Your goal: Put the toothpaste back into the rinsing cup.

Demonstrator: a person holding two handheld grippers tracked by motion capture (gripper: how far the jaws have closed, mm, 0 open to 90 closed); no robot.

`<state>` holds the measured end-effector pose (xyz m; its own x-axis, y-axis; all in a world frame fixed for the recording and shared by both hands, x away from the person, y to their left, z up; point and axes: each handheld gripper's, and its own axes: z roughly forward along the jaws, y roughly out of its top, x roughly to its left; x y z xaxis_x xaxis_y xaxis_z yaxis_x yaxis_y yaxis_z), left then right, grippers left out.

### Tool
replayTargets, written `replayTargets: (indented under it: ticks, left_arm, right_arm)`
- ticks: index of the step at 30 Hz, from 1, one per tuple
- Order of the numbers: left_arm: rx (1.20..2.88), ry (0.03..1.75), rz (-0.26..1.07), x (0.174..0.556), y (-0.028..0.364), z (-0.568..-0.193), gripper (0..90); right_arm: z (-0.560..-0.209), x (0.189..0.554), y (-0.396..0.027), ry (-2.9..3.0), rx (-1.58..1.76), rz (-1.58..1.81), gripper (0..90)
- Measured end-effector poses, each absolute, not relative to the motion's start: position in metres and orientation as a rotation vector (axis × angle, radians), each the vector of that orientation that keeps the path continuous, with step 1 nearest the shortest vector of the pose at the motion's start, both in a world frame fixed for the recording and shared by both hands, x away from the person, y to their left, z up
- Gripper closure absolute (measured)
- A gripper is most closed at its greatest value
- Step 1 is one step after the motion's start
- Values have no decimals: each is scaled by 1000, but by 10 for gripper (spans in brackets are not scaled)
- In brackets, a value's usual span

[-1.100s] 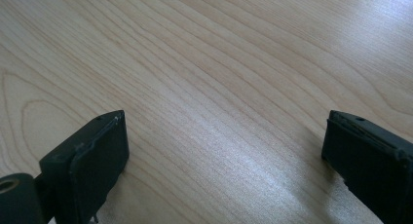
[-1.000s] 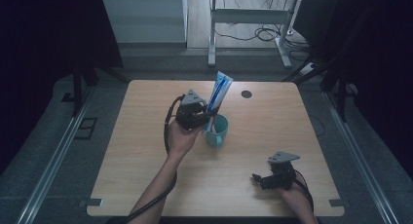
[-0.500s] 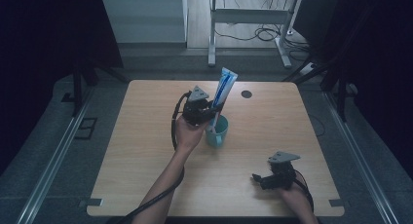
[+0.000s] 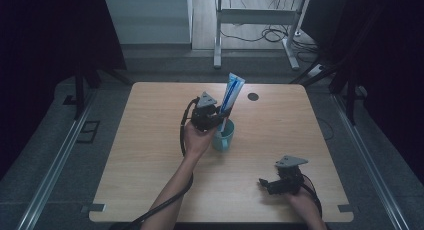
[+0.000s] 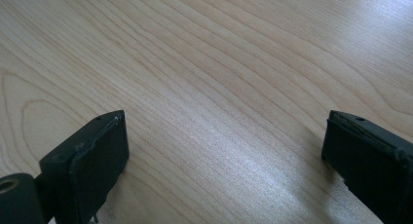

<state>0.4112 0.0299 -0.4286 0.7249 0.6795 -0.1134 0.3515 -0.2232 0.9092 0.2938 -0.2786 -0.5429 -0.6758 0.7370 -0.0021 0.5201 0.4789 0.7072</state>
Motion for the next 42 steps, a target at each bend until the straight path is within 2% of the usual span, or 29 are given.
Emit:
replayTargets:
  ticks: [42]
  left_arm:
    - [1898, 837, 395, 410, 15, -468, 723]
  right_arm:
    - [-543, 294, -279, 2422, 1065, 1002, 30]
